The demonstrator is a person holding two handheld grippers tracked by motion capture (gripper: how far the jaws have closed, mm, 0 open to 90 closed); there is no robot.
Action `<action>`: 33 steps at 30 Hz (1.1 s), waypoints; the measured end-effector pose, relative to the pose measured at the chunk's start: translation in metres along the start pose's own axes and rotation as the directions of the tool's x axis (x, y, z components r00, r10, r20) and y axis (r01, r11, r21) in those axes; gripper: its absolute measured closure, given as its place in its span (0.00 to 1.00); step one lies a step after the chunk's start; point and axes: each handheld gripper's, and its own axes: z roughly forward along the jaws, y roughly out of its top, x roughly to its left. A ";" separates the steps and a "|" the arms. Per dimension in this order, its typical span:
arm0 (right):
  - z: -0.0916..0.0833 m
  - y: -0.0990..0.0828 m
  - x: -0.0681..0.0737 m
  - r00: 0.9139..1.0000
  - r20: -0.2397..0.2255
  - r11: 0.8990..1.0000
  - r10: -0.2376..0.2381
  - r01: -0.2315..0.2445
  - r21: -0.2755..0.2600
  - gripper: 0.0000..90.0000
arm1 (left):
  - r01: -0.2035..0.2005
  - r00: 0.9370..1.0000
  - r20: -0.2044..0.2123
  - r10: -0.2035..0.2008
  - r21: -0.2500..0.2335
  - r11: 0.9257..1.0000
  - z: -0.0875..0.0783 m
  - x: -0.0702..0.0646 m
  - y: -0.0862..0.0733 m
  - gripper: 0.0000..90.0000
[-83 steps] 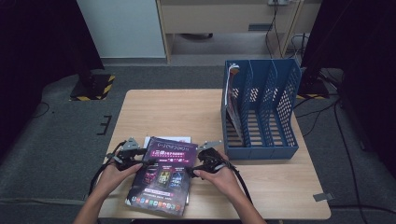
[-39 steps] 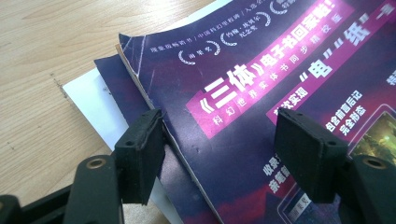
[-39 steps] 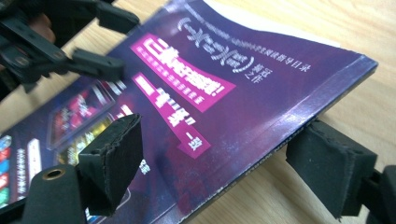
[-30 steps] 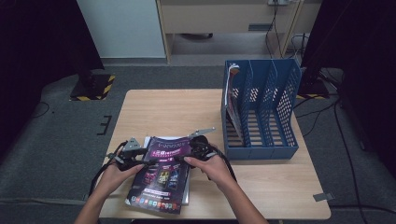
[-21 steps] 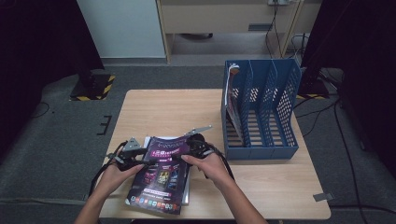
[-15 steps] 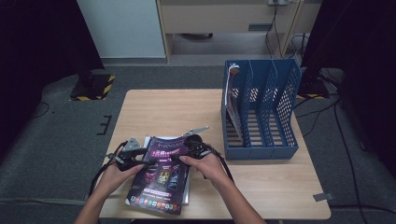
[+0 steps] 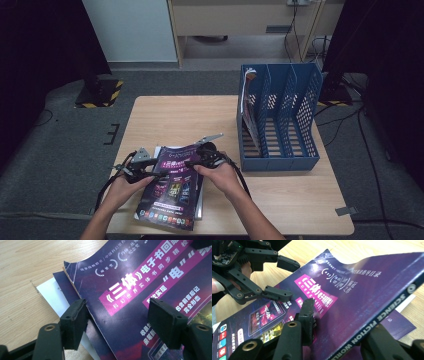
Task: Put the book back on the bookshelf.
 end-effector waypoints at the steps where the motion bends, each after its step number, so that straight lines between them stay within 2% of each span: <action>1: 0.000 0.001 0.001 1.000 0.004 1.000 -0.002 0.002 -0.007 0.74 | 0.001 1.000 -0.001 -0.001 -0.001 1.000 0.000 0.000 0.000 0.34; 6: -0.005 0.011 0.004 1.000 -0.003 1.000 -0.010 0.010 -0.026 0.79 | 0.007 1.000 -0.023 -0.007 -0.018 1.000 -0.003 0.001 0.003 0.29; 13: -0.015 0.033 0.004 1.000 0.014 0.998 -0.021 0.021 -0.054 0.85 | -0.011 0.999 -0.051 0.010 -0.024 1.000 -0.007 0.002 0.007 0.18; 17: -0.023 0.046 0.002 0.999 0.021 0.997 -0.030 0.032 -0.069 0.88 | 0.003 0.999 -0.048 -0.006 -0.062 0.998 -0.014 0.006 0.014 0.13; 21: -0.028 0.058 0.004 0.999 0.017 0.995 -0.052 0.053 -0.085 0.91 | 0.028 0.998 -0.046 -0.032 -0.086 0.996 -0.021 0.012 0.024 0.08; 26: -0.036 0.069 0.008 0.998 0.014 0.992 -0.069 0.070 -0.105 0.93 | 0.016 0.999 -0.041 -0.020 -0.098 0.995 -0.031 0.026 0.035 0.06; 33: -0.049 0.084 0.012 0.996 0.033 0.987 -0.086 0.089 -0.132 0.94 | 0.016 0.999 -0.030 -0.020 -0.132 0.991 -0.043 0.038 0.050 0.05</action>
